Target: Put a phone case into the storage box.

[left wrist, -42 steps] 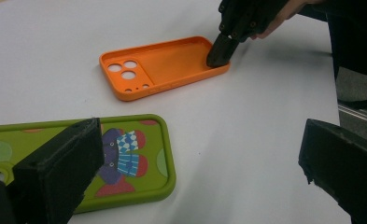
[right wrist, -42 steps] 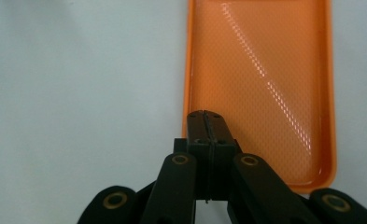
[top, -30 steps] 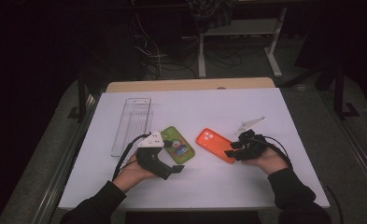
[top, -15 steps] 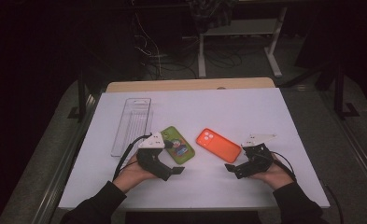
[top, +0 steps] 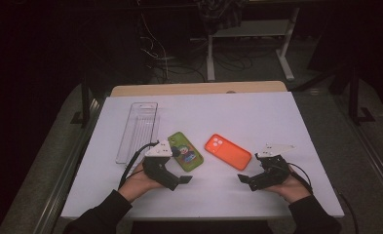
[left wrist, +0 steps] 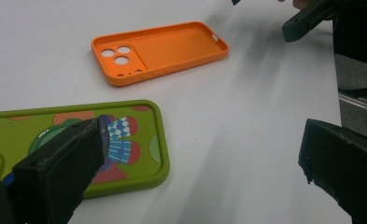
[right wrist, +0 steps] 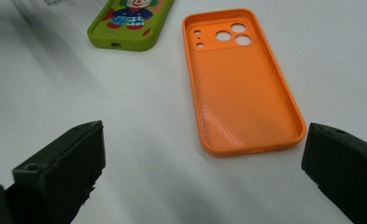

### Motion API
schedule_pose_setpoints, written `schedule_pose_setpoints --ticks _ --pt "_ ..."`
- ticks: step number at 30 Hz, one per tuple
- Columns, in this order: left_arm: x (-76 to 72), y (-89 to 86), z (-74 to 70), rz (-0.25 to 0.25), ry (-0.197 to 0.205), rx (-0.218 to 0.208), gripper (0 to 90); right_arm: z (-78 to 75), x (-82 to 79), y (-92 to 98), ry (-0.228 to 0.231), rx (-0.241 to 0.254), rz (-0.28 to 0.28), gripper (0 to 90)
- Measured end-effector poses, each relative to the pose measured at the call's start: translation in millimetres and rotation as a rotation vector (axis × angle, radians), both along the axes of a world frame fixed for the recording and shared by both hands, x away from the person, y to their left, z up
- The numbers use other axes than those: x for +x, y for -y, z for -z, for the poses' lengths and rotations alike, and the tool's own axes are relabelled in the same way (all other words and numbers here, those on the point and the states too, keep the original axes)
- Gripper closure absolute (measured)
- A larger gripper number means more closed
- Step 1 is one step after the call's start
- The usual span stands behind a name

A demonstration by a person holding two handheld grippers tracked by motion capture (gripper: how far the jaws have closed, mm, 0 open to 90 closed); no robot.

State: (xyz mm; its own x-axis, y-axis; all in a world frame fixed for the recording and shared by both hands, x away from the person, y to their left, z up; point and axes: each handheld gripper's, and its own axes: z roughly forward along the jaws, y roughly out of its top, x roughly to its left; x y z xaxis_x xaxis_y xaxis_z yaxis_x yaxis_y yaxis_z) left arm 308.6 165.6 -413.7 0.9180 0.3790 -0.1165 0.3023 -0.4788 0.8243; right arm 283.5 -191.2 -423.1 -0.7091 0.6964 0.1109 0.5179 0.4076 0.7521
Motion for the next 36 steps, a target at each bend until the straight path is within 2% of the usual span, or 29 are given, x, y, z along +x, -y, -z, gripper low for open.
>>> schedule_pose_setpoints --ticks 5,8,11,19,27,33,36 --pt "-0.5 -0.9 0.1 0.003 0.0 0.007 0.0 -0.2 0.5 0.1 -0.012 0.001 0.002 0.0" --pt "-1.6 -0.9 0.8 0.001 -0.005 0.005 0.0 -0.5 1.0 -0.6 0.002 0.008 0.001 0.0" --pt "-1.9 -0.7 1.0 0.0 -0.005 0.004 0.0 -4.9 3.9 -1.7 -0.011 0.005 -0.004 0.0" --pt "-1.6 -0.7 1.2 0.0 -0.006 0.004 0.0 -18.8 11.8 -3.1 -0.008 -0.01 -0.037 0.0" --pt "-0.4 -1.5 1.3 0.001 0.0 0.007 0.0 -34.8 30.4 -4.6 -0.006 -0.015 -0.049 0.0" --pt "-0.4 -2.0 1.6 0.004 0.01 0.008 0.0 -38.5 42.6 -7.8 -0.012 -0.013 -0.06 0.0" --pt "0.5 -1.9 1.6 0.017 0.027 0.014 0.0 -40.8 49.9 -11.0 -0.023 -0.013 -0.068 0.0"
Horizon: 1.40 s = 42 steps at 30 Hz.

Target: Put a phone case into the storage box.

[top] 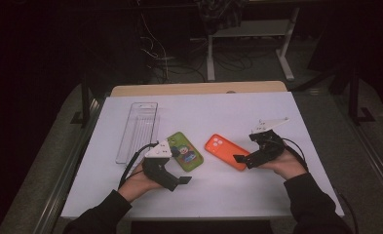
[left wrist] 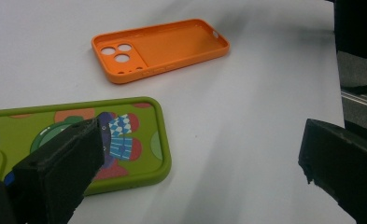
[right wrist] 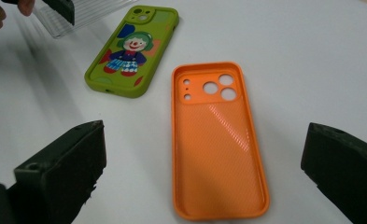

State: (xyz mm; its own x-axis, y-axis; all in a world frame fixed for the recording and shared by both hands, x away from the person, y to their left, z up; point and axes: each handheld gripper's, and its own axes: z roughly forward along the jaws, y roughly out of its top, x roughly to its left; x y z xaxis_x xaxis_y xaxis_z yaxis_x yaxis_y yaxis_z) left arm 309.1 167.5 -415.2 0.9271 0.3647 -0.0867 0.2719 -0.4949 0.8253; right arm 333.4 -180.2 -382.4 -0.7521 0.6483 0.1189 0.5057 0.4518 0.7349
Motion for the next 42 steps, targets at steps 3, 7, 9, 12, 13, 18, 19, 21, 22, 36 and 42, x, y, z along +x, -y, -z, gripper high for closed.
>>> schedule_pose_setpoints --ticks 3,7,9,12,13,18,19,21,22,36,42 --pt "0.3 -0.5 -0.2 0.0 0.001 0.0 0.0 -1.7 7.3 -3.0 -0.01 -0.002 -0.004 0.0" --pt "-1.3 0.6 0.3 -0.017 -0.02 -0.024 0.0 -3.7 17.2 -6.3 -0.01 0.006 -0.01 0.0" --pt "-1.3 0.7 0.2 -0.018 -0.024 -0.027 0.0 -4.8 24.5 -8.9 -0.013 0.009 -0.008 0.0" --pt "-1.3 0.7 0.2 -0.018 -0.023 -0.026 0.0 -6.4 28.8 -10.9 -0.013 0.015 -0.006 0.0" --pt "-1.3 0.6 0.1 -0.019 -0.025 -0.029 0.0 -7.8 33.1 -13.1 -0.013 0.024 -0.005 0.0" --pt "-1.4 0.6 0.1 -0.018 -0.025 -0.028 0.0 -9.2 42.2 -20.7 -0.01 0.023 -0.016 0.0" --pt "-1.4 0.6 0.1 -0.018 -0.025 -0.028 0.0 -9.2 42.2 -20.7 -0.01 0.023 -0.016 0.0" --pt "-1.1 0.2 0.0 -0.016 -0.023 -0.028 0.0 -7.7 46.9 -25.3 -0.011 0.024 -0.026 0.0" --pt "-1.1 0.3 0.0 -0.017 -0.024 -0.028 0.0 -6.6 48.4 -26.3 -0.012 0.017 -0.033 0.0" --pt "-1.2 -0.7 -0.4 -0.013 -0.03 -0.019 0.0 12.3 54.6 -34.0 -0.044 -0.037 -0.03 0.0" --pt "-1.2 -0.7 -0.3 -0.013 -0.03 -0.016 0.0 22.6 56.3 -34.8 -0.068 -0.051 -0.03 0.0"
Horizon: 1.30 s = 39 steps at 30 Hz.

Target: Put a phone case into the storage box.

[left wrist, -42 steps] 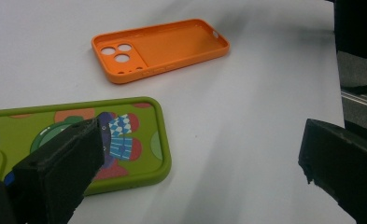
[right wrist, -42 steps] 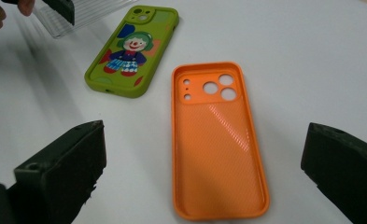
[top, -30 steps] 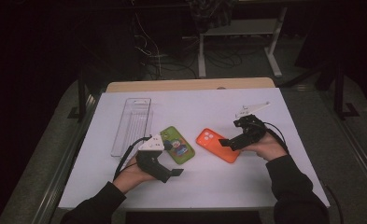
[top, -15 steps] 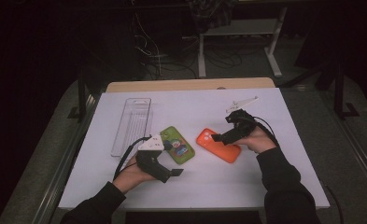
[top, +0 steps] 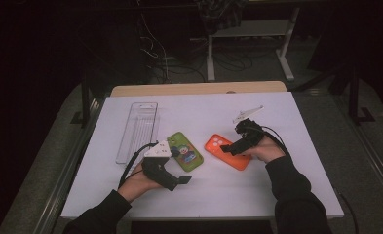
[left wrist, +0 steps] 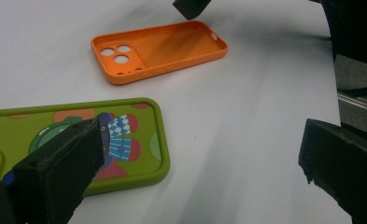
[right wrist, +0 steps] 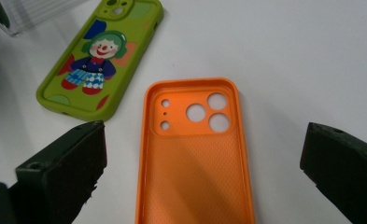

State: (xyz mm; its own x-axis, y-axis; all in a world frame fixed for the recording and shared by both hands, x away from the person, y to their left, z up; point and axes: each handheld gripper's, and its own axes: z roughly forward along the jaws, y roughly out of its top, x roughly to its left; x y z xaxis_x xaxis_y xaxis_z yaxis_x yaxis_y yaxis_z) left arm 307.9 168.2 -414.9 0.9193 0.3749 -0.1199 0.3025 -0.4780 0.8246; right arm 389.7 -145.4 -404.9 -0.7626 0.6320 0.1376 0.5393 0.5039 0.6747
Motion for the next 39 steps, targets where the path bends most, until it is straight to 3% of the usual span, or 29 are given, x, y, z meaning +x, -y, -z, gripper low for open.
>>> schedule_pose_setpoints --ticks 19,39 --pt "-0.1 0.0 0.0 -0.001 0.001 -0.002 0.0 26.7 0.5 -11.7 -0.031 -0.075 -0.005 0.8" --pt "-0.4 0.2 0.1 0.0 0.001 0.003 0.0 41.5 -3.3 -19.4 -0.039 -0.145 -0.023 5.7"
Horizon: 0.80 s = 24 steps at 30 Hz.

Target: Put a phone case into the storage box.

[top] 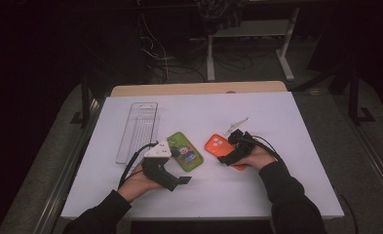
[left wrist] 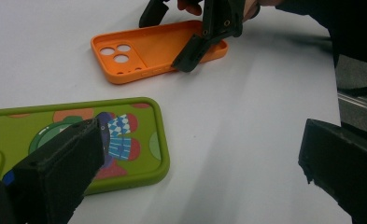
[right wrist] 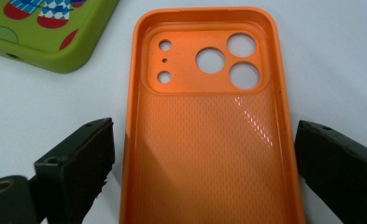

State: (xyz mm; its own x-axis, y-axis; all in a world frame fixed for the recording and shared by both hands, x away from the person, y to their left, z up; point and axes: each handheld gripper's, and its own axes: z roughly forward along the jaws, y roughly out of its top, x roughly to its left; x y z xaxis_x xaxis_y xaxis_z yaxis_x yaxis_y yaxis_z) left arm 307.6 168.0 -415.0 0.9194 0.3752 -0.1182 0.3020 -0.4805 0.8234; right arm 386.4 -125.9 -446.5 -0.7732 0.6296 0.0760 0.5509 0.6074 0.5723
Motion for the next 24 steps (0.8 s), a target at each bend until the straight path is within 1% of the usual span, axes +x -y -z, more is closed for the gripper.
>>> schedule_pose_setpoints --ticks 3,5,11,21,24 --pt "-0.1 0.0 -0.1 0.0 -0.001 0.0 0.0 -0.6 -0.7 0.0 0.006 -0.004 0.001 8.7" --pt "-0.1 0.0 -0.1 -0.001 0.0 0.0 0.0 -0.3 -2.4 -0.6 0.027 -0.022 -0.002 10.3" --pt "-0.2 0.2 0.1 -0.003 0.0 0.0 0.0 -0.6 -4.5 -1.5 0.034 -0.028 -0.008 12.3" --pt "-0.5 1.1 0.4 -0.005 0.002 0.0 0.0 0.4 -5.7 1.0 0.042 -0.006 -0.007 15.0" --pt "-0.5 1.2 -0.4 -0.004 -0.007 -0.001 0.0 -0.4 -5.0 1.5 0.036 -0.006 -0.01 15.1"
